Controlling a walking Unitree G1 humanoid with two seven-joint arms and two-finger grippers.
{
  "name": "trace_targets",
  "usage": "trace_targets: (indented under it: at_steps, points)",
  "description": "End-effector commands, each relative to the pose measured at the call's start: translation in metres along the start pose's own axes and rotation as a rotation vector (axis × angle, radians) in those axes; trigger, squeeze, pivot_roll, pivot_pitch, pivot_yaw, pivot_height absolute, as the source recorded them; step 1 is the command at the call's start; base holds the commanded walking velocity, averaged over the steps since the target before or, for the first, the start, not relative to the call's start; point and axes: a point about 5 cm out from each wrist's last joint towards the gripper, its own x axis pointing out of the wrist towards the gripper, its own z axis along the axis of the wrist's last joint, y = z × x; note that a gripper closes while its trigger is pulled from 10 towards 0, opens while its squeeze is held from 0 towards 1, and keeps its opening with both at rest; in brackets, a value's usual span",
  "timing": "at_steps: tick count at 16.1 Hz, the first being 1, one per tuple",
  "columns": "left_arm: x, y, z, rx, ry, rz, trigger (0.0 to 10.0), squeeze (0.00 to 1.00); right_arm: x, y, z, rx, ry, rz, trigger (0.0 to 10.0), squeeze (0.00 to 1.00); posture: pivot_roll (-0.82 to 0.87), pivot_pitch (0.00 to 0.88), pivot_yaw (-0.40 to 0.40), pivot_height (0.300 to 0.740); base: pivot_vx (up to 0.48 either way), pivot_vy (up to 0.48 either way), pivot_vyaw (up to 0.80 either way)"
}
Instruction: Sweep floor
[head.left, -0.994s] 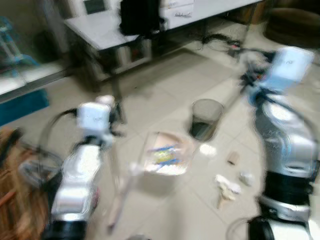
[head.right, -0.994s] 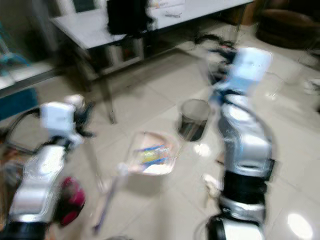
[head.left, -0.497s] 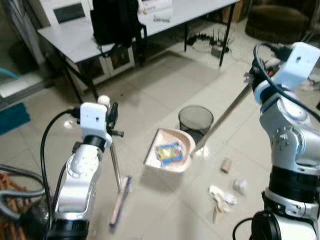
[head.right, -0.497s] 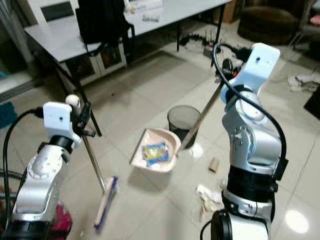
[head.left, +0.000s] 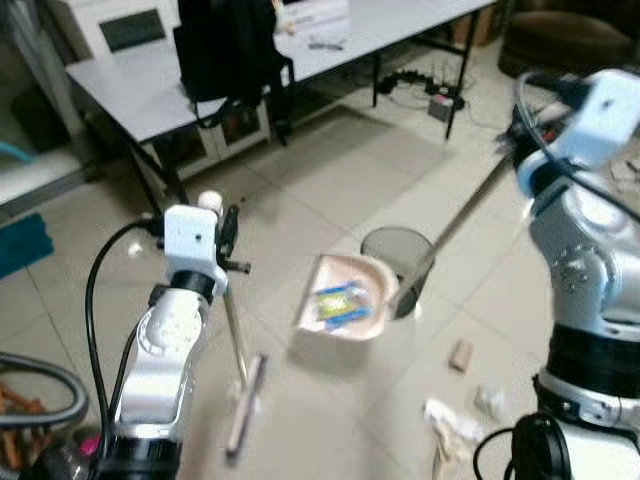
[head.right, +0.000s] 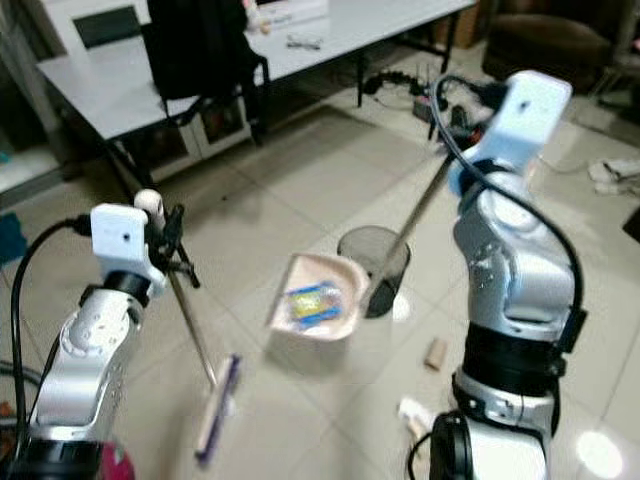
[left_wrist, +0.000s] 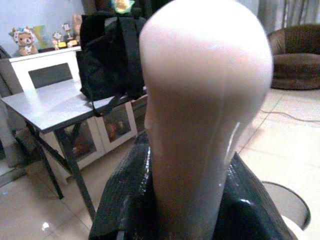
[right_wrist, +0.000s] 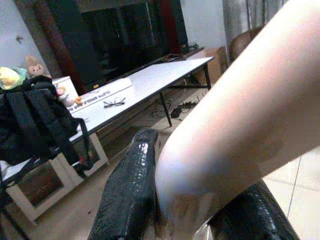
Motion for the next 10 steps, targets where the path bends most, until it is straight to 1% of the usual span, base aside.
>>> trace_targets:
  at_steps: [1,5,8,10]
  points:
    - [0.0011,0.0086,0.0086,0.041,-0.033,0.03,10.0,0.0,0.0012,0.0154,0.0126,0.038,-0.061,0.065,10.0,0.0,-0.07,0.0,0.055,0.74,0.48,0.0,0.0]
    - [-0.0024,0.0076,0.0069,0.043,-0.03,0.032,10.0,0.0,0.0032,0.0143,0.0153,0.025,-0.073,0.069,10.0,0.0,-0.07,0.0,0.039,0.74,0.48,0.0,0.0]
    - [-0.0041,0.0062,0.0059,0.043,-0.027,0.034,10.0,0.0,0.005,0.0131,0.0172,0.04,-0.077,0.067,10.0,0.0,-0.07,0.0,0.034,0.74,0.48,0.0,0.0]
    - [-0.004,0.0057,0.0064,0.045,-0.029,0.031,10.0,0.0,0.0055,0.0123,0.0187,0.046,-0.083,0.065,10.0,0.0,-0.07,0.0,0.035,0.74,0.48,0.0,-0.68]
